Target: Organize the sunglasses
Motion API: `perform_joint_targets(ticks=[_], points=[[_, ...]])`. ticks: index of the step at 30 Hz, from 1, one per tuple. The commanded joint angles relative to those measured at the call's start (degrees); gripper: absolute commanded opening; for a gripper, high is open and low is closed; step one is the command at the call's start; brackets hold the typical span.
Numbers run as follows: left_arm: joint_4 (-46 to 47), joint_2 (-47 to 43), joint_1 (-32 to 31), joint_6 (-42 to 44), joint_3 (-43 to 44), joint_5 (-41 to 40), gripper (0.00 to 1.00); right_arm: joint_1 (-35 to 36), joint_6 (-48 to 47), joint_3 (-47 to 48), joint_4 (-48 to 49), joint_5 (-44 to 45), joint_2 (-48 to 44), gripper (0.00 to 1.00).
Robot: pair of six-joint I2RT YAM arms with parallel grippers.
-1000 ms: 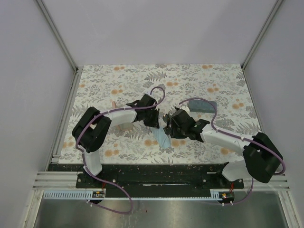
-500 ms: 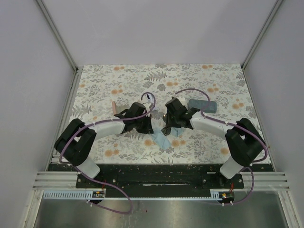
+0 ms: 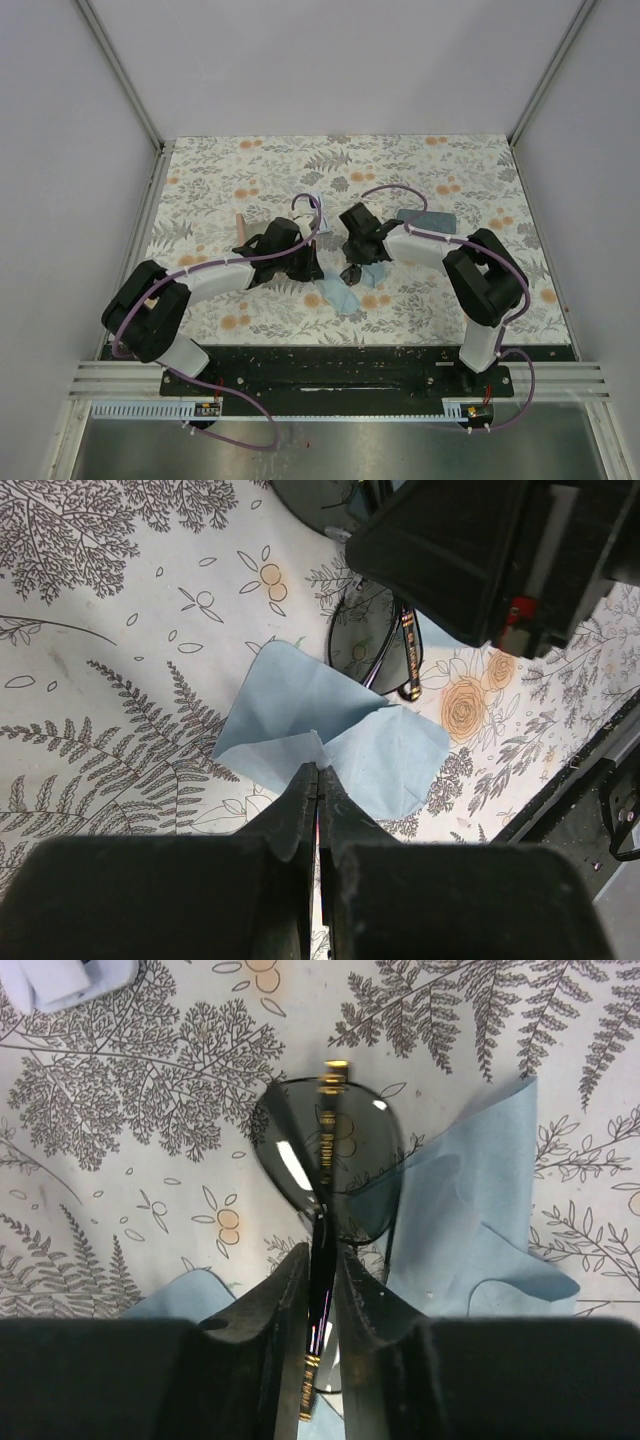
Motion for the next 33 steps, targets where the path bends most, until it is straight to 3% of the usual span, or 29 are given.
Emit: perform_joint_targets(ticks=[1,5,9,11,13,15,17,23,29,33], points=[[1.70,-2.84,0.14,1.17,0.50,0.39,0.00,-1.38,-0.68,4.21,0.90,1.15,1.55,0.19],[1.26,-3.28,0.23,1.60,0.59,0.12,0.00,-4.54,-2.61,8.33,0.81,-0.17,3.65,0.02],[1.35,-3.37,0.23,1.87,0.41,0.21,0.00,-8.58,-5.86,15.97,0.11,-2.01,8.04,0.03],[1.35,-3.55,0.32,2.04,0.33,0.38,0.00,-10.34,-7.53,20.80,-1.03,-2.28,10.76,0.09],[1.35,-3.72,0.32,2.04,0.15,0.47,0.00,-11.75,-9.38,25.72,-3.83,-3.86,13.23,0.33],[1.00,-3.99,0.41,1.96,-0.20,0.56,0.00,-12.02,-10.79,28.64,-5.95,-4.92,13.42,0.43],[1.00,-4.34,0.41,1.78,-0.99,0.39,0.00,-12.02,-11.06,25.50,-5.17,-6.32,10.36,0.50],[2.05,-5.13,0.32,-1.12,-3.36,-0.49,0.00,-10.97,-10.18,8.29,-0.42,-14.14,-4.49,0.49],[2.49,-5.92,0.41,-1.65,-5.82,-0.32,0.00,-3.33,-8.43,-5.78,-0.94,-13.80,-15.22,0.44],[2.76,-6.80,0.32,-1.82,-6.96,-0.49,0.00,1.95,-5.79,-9.75,-1.56,-12.92,-17.35,0.43]])
